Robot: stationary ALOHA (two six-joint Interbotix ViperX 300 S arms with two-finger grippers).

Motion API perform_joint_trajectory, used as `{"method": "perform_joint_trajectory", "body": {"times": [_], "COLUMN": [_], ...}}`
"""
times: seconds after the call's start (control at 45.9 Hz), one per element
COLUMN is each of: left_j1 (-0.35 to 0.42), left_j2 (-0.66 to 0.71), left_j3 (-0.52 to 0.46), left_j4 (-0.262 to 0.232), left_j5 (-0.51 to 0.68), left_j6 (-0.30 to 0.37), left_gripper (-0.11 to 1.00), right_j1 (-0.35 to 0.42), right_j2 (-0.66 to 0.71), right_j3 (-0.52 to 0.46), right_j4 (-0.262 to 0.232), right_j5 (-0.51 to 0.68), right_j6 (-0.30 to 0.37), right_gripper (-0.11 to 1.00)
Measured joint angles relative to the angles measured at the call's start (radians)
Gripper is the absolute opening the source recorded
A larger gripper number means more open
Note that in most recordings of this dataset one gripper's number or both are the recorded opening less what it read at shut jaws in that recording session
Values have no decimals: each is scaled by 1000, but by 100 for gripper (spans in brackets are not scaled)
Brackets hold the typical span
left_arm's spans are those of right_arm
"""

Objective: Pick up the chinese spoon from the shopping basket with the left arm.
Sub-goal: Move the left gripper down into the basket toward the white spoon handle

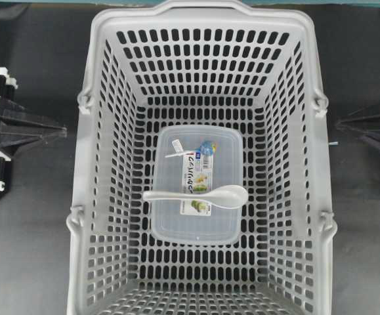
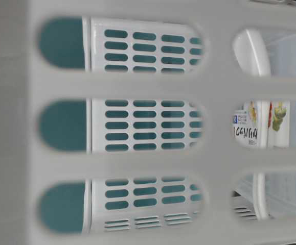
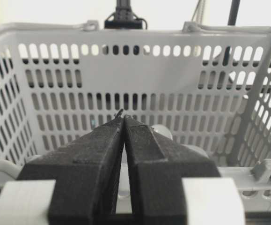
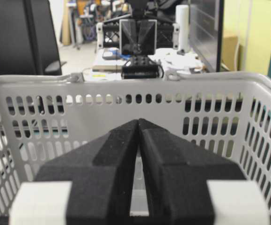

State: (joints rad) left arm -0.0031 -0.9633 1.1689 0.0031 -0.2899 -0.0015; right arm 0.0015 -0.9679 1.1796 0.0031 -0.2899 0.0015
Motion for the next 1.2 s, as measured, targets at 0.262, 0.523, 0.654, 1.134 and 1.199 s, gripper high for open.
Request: {"method": "perform_joint_trajectory", "body": {"times": [0.262,0.523,0.654,1.134,1.199], "left_j1": [-6,-58,-83,-123,-127], "left_j2": [55,212,331,758,811], "left_j3": [-130,-330,-443,-819,-859], "left_j4": [35,37,37,38,37], "left_j5": [189,433,531,900,936], "left_j6": [-51,-49,-46,-52,-54], "left_gripper": [0,0,0,1,3], "right_j1": [0,0,0,0,0], "right_j2": [-2,-2,-2,-2,-2], "right_j3": [2,2,2,2,3], "right_j4": [5,5,6,5,5], "right_j5": [14,17,21,32,32], "right_j6": [34,38,40,38,40], "right_gripper": [0,0,0,42,53]}}
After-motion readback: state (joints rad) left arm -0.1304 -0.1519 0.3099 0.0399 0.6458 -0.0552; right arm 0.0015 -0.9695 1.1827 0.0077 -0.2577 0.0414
